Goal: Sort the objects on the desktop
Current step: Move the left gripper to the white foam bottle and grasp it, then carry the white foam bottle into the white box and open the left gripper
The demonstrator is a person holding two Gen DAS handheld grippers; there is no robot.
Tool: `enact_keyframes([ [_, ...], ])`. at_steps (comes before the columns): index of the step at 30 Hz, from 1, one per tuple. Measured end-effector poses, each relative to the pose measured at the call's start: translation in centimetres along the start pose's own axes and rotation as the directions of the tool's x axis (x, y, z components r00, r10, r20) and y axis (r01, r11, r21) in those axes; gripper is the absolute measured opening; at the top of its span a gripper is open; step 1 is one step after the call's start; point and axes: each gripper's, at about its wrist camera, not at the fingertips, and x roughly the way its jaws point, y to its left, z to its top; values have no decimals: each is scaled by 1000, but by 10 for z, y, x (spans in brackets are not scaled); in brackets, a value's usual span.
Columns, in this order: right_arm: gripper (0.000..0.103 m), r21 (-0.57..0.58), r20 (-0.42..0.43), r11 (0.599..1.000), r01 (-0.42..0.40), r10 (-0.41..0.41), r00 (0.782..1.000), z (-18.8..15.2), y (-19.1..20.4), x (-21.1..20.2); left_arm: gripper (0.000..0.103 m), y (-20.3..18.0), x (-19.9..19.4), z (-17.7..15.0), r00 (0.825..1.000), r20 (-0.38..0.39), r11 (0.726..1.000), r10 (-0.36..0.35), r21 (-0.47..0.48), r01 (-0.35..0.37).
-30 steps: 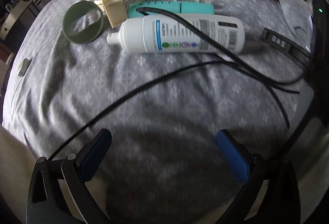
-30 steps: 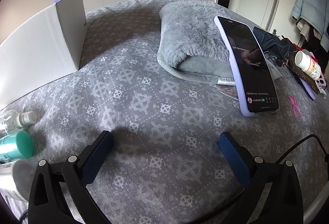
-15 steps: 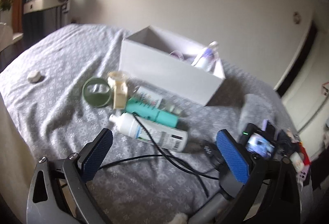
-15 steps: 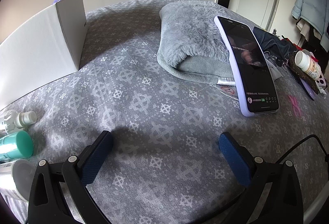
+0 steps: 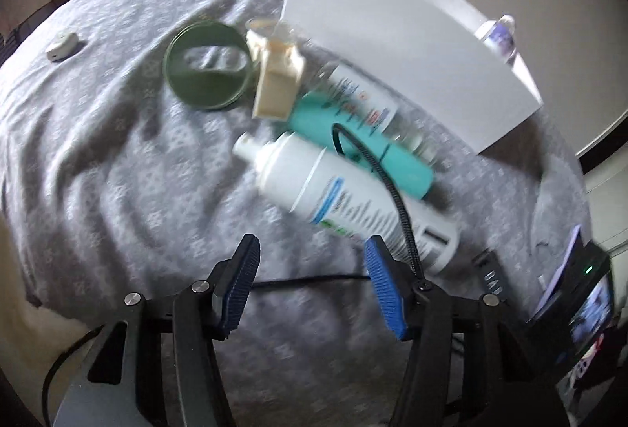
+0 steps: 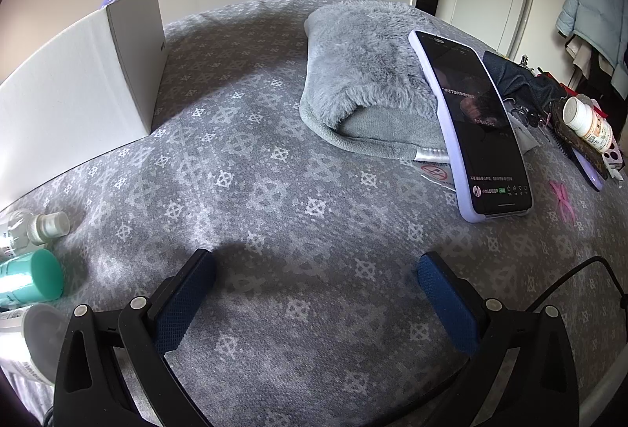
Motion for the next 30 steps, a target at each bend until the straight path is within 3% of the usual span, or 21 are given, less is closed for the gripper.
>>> enact_keyframes([
  [2,103,3,-1,1000,-3,3,1000,0,0,-1,57,-4,3,12,999,4,998,-49,-47,49],
  [5,103,4,-1,1000,-4,4,1000,1,2,4,69,-3,15,20,996,-11,988,-88,-127,86],
  [9,103,4,0,1000,-4,4,1000,1,2,4,76,7,35,22,986,-40,958,-160,-247,146],
  [15,103,4,0,1000,-4,4,1000,1,3,5,76,15,43,22,982,-20,933,-186,-316,170],
  [16,103,3,0,1000,-4,4,1000,1,3,5,75,15,42,22,984,-19,933,-177,-320,162],
  [18,103,3,0,1000,-4,4,1000,1,3,5,58,14,38,19,991,-34,945,-126,-309,110],
  [25,103,3,-1,1000,-4,4,1000,2,4,4,56,10,2,8,996,-4,961,-90,-265,86],
  [27,103,3,0,1000,-5,5,1000,1,4,4,55,7,-16,10,999,9,973,-34,-226,35],
  [30,103,3,0,1000,-5,5,1000,1,4,4,52,0,-43,15,994,24,986,109,-128,-105],
])
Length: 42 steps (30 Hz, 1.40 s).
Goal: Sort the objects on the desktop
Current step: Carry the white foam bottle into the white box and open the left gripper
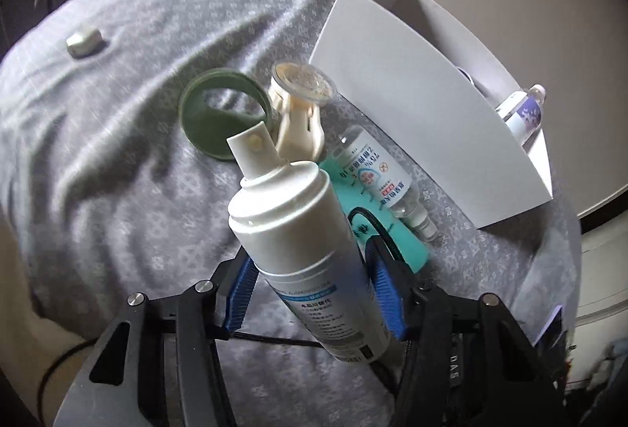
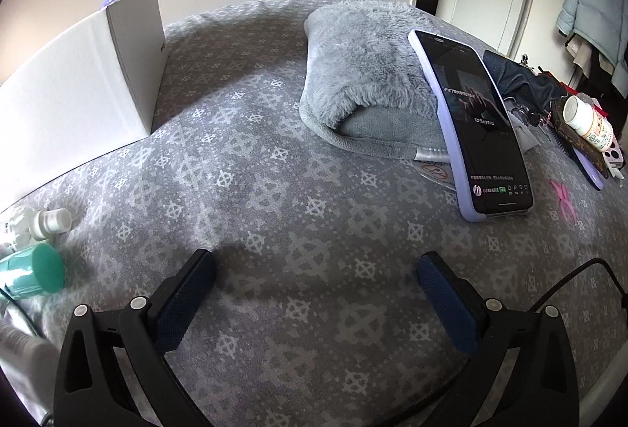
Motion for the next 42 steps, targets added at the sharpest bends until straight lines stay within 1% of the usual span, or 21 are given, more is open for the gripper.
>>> enact_keyframes([
  [2,103,0,0,1000,0,0,1000,0,0,0,49,1,-18,6,993,35,991,115,57,-117],
  [3,103,0,0,1000,0,0,1000,0,0,0,46,10,-21,14,983,55,980,176,83,-180],
  [5,103,0,0,1000,0,0,1000,0,0,0,44,12,-31,19,947,98,938,305,143,-317],
  [7,103,0,0,1000,-1,1,1000,0,0,0,44,11,-36,23,894,148,873,423,200,-446],
  [8,103,0,0,1000,0,0,1000,0,0,0,44,7,-34,21,873,170,845,457,222,-486],
  [9,103,0,0,1000,0,0,1000,0,0,0,44,6,-33,22,863,184,832,470,236,-503],
  [13,103,0,0,1000,-1,1,1000,0,0,0,44,3,-3,31,889,150,852,433,253,-458],
  [14,103,0,0,1000,-1,1,1000,0,1,0,44,3,4,31,889,141,850,435,262,-457],
  [16,103,0,0,1000,-1,1,1000,0,0,0,44,-2,11,25,880,168,835,443,281,-474],
  [17,103,0,0,1000,-1,1,1000,0,0,0,45,-5,14,21,883,168,834,438,291,-469],
  [19,103,0,0,1000,-1,1,1000,0,0,0,50,-8,24,18,895,145,837,422,316,-446],
  [21,103,0,0,1000,-1,1,1000,0,0,0,62,-10,32,13,904,118,841,411,334,-426],
  [25,103,0,0,1000,-1,1,1000,0,0,0,66,-15,42,4,899,129,830,418,348,-436],
  [30,103,0,0,1000,-1,1,1000,0,0,0,72,-22,52,0,892,146,800,428,399,-449],
  [31,103,0,0,1000,-1,1,1000,0,0,0,72,-21,53,0,893,147,800,426,401,-447],
  [34,103,0,0,1000,-1,1,1000,0,0,0,74,-16,52,4,906,139,822,400,382,-422],
  [35,103,0,0,1000,-1,1,1000,0,0,0,74,-16,52,5,906,143,822,398,383,-421],
  [36,103,-1,0,1000,-1,1,1000,0,0,0,74,-16,52,5,902,150,814,404,392,-429],
  [38,103,-1,0,1000,-1,1,1000,0,0,0,73,-18,56,7,889,169,781,426,427,-455],
  [40,103,-1,0,1000,-1,1,1000,0,0,0,66,-18,61,11,879,180,755,441,454,-472],
  [42,103,-1,1,1000,-1,1,1000,0,0,0,53,-19,65,15,854,211,712,476,477,-515],
])
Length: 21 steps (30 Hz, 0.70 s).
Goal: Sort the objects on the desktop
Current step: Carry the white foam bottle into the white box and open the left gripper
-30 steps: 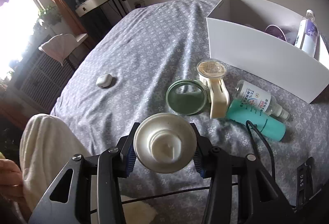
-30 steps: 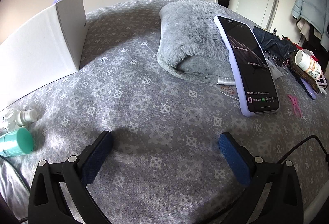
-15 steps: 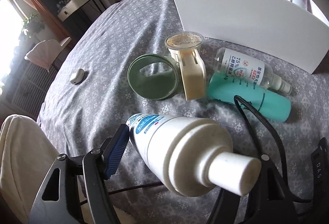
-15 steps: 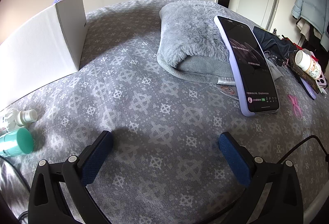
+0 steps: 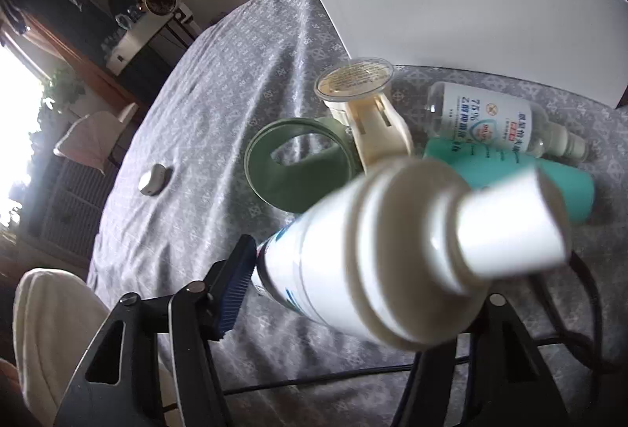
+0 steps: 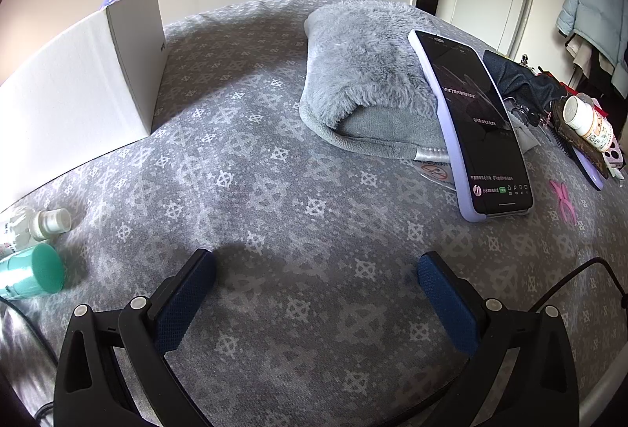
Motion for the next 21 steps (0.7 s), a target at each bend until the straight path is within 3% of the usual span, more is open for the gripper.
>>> enact_keyframes([
  [4,103,0,0,1000,0,0,1000,0,0,0,44,7,-8,4,999,42,999,31,6,-31],
  [12,103,0,0,1000,0,0,1000,0,0,0,44,-7,-65,28,976,190,989,110,74,-126],
  [16,103,0,0,1000,0,0,1000,0,0,0,44,-28,-98,68,945,324,988,55,119,-98],
  [21,103,0,1,1000,-1,1,1000,0,0,0,44,-74,-118,117,897,434,969,-84,247,-29],
])
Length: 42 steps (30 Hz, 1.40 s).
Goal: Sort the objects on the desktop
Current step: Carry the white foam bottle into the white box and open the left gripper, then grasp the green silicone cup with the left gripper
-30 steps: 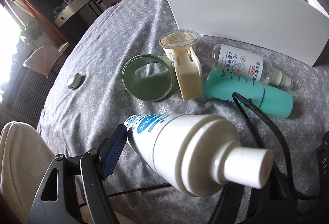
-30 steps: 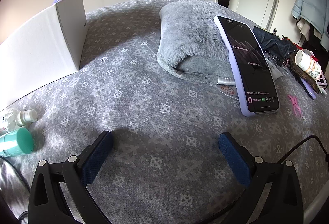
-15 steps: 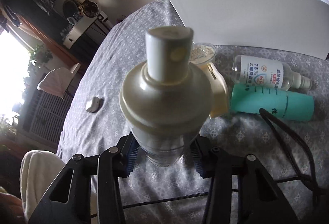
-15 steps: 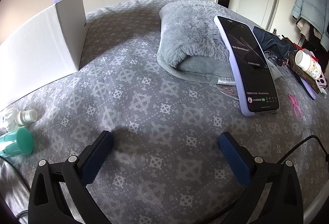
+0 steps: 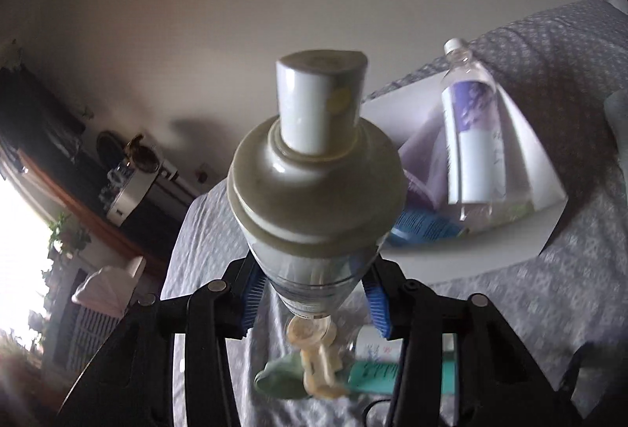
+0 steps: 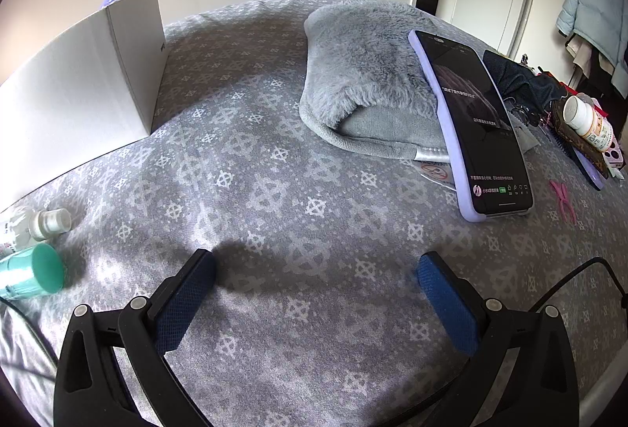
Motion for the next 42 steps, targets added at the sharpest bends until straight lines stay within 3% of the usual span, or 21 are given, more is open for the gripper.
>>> enact_keyframes([
  [6,103,0,0,1000,0,0,1000,0,0,0,44,-24,30,43,994,52,994,-97,45,95],
  [11,103,-1,0,1000,0,0,1000,0,0,0,44,-35,69,41,992,-20,989,-127,78,128],
  [14,103,0,0,1000,-1,1,1000,0,1,0,44,-36,84,30,984,-80,985,-156,63,161],
  [17,103,0,0,1000,-1,1,1000,0,0,0,45,-34,86,25,980,-94,983,-178,26,181],
  [19,103,0,0,1000,-1,1,1000,0,0,0,56,-31,82,24,978,-104,983,-182,1,184],
  [21,103,-1,0,1000,0,0,1000,0,0,0,86,-24,71,23,973,-89,977,-213,-41,210],
  [23,103,-1,0,1000,0,0,1000,0,0,0,87,-20,55,21,972,-56,972,-228,-68,224],
  [26,103,-1,0,1000,0,0,1000,0,0,0,87,-14,32,8,970,-69,965,-235,-135,224],
  [30,103,0,0,1000,0,0,1000,0,0,0,87,-2,15,-28,958,-121,934,-261,-282,219],
  [34,103,0,0,1000,-1,1,1000,-1,-1,-1,85,22,16,-91,940,-217,876,-264,-462,139],
  [36,103,0,0,1000,-1,1,1000,-1,0,-2,76,37,22,-121,928,-264,841,-262,-535,86],
  [42,103,0,0,1000,-1,1,1000,-1,0,-1,74,87,52,-179,905,-351,773,-240,-633,-41],
])
